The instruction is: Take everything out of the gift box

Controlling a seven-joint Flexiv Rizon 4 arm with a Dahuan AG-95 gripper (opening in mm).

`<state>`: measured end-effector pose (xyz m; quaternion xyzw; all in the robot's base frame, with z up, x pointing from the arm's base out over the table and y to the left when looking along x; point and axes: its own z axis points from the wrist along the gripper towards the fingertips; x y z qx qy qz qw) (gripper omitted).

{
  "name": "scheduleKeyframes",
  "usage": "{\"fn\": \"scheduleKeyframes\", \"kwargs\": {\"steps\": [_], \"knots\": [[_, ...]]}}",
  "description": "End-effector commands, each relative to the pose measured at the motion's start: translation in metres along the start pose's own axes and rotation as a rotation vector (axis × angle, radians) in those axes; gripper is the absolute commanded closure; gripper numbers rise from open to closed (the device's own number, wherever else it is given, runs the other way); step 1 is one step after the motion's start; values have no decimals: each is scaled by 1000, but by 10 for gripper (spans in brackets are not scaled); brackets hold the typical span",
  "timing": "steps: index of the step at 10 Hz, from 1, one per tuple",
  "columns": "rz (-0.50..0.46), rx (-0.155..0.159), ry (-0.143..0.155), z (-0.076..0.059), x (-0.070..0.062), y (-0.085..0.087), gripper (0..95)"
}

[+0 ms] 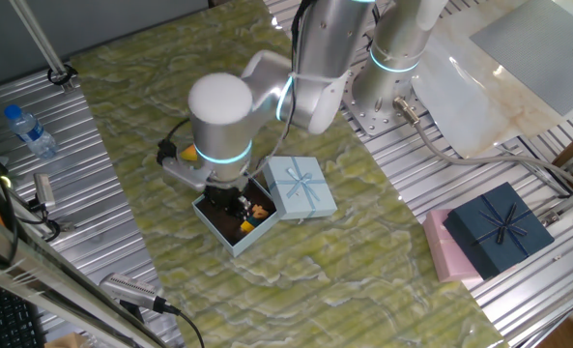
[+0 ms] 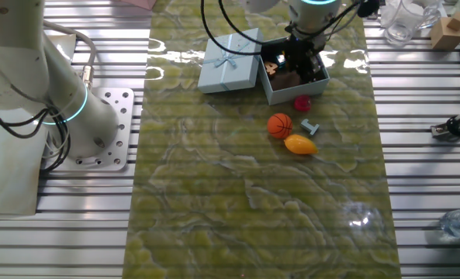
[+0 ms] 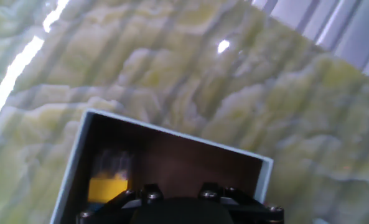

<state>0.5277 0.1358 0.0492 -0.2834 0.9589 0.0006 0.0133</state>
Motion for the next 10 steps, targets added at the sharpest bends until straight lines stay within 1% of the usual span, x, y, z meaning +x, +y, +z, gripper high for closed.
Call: {"fn": "scheduleKeyframes", "kwargs": {"steps": [1,3,4,6,9,10], "knots": [[-16,8,-7,0,-4,-3,570],[-11,-3,-8,-4,-3,3,570],[-6,-27,-15,-7,-1,8,570],[-4,-45,-20,-11,0,16,570],[23,-68,-13,-11,-1,27,570],[32,-77,-15,-10,-2,31,380]]}}
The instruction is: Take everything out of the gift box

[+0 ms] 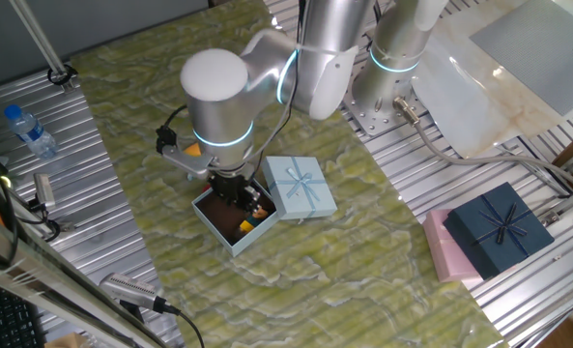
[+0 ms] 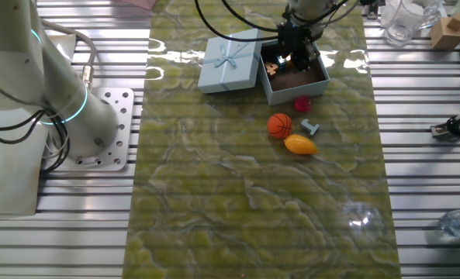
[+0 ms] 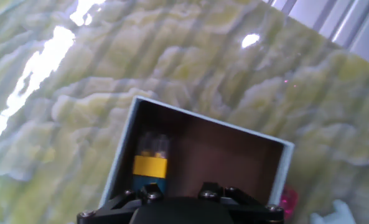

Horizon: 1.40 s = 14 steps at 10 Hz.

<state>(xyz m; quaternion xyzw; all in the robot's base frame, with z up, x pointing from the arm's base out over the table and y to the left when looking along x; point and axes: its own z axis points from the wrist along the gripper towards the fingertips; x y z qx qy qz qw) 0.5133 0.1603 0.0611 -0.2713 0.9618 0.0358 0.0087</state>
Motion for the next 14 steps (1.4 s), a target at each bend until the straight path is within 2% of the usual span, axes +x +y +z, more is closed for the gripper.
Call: {"fn": "scheduleKeyframes", "kwargs": {"steps": [1,5,8,14], "knots": [[9,-14,-9,4,-2,6,380],[0,-26,-16,12,3,6,380],[13,-46,-26,14,1,7,380],[24,-52,-33,18,-4,9,380]]}}
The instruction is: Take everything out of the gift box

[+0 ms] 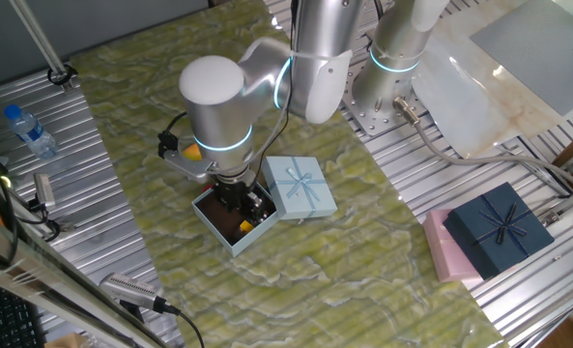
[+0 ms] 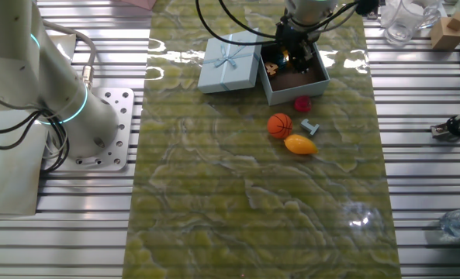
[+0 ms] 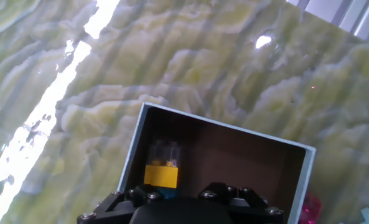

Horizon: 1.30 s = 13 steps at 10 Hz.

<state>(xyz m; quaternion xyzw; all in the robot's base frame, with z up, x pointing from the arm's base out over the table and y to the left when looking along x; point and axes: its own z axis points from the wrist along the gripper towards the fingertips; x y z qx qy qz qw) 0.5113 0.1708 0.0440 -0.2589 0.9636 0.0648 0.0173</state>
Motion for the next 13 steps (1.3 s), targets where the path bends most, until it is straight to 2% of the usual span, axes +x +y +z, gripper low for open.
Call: {"fn": "scheduleKeyframes", "kwargs": {"steps": [1,5,7,10,11,12,13], "knots": [[-1,-2,-1,2,-1,0,380],[3,-13,-15,11,-4,2,380],[-4,-18,-18,11,-4,2,380],[-17,-4,-22,12,-4,0,380],[-15,-12,-24,12,-5,0,380],[-11,-32,-24,12,-5,0,570],[-8,-51,-30,12,-5,-1,380]]}}
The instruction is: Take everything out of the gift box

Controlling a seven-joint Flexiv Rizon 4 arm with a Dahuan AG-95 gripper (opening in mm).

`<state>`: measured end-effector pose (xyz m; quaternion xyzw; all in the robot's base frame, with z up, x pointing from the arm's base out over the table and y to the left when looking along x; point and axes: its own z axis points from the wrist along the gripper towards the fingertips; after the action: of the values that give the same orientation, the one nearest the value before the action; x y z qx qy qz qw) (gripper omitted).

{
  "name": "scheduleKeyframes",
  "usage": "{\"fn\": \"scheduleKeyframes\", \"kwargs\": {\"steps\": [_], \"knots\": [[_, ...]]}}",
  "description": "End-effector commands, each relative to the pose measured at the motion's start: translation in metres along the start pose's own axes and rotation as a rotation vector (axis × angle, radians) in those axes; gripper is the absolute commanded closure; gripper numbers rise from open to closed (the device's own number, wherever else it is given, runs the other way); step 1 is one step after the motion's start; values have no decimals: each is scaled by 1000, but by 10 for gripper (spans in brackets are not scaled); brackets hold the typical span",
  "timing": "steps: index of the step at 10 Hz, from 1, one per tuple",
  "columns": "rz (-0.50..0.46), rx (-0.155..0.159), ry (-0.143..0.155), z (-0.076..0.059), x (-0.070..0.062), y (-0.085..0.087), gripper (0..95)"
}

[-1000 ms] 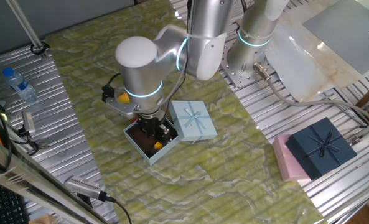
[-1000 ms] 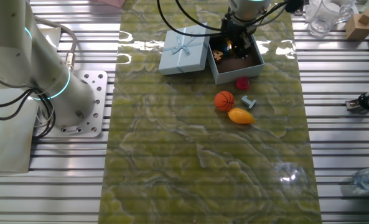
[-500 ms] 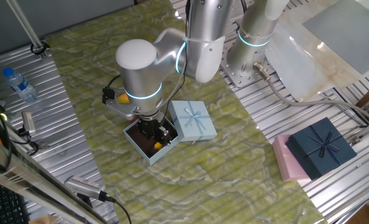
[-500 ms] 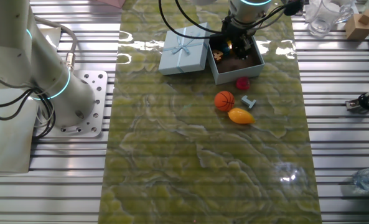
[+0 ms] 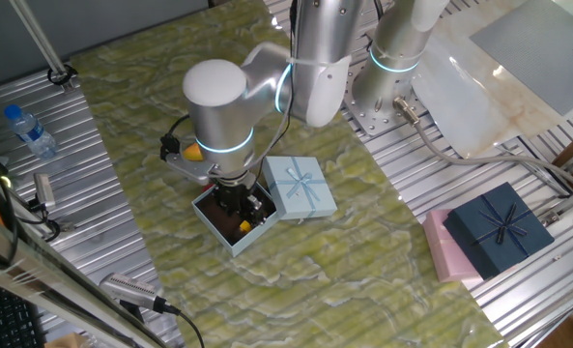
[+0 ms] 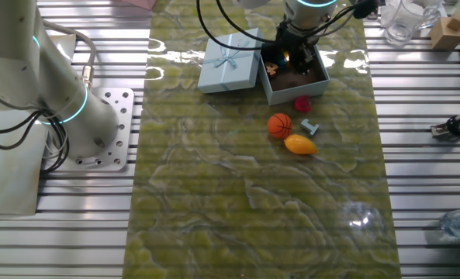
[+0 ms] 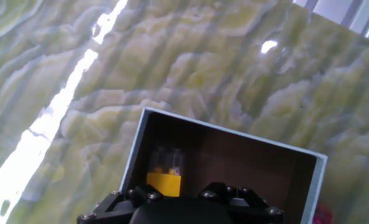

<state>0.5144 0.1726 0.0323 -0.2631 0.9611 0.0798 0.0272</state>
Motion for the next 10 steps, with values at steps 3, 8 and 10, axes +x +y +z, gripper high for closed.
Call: {"fn": "scheduleKeyframes", "kwargs": {"steps": [3,8,10], "knots": [[4,-63,-13,0,-2,1,380],[-5,-146,-45,0,-2,1,380],[-7,-158,-51,-1,-2,2,380]]}}
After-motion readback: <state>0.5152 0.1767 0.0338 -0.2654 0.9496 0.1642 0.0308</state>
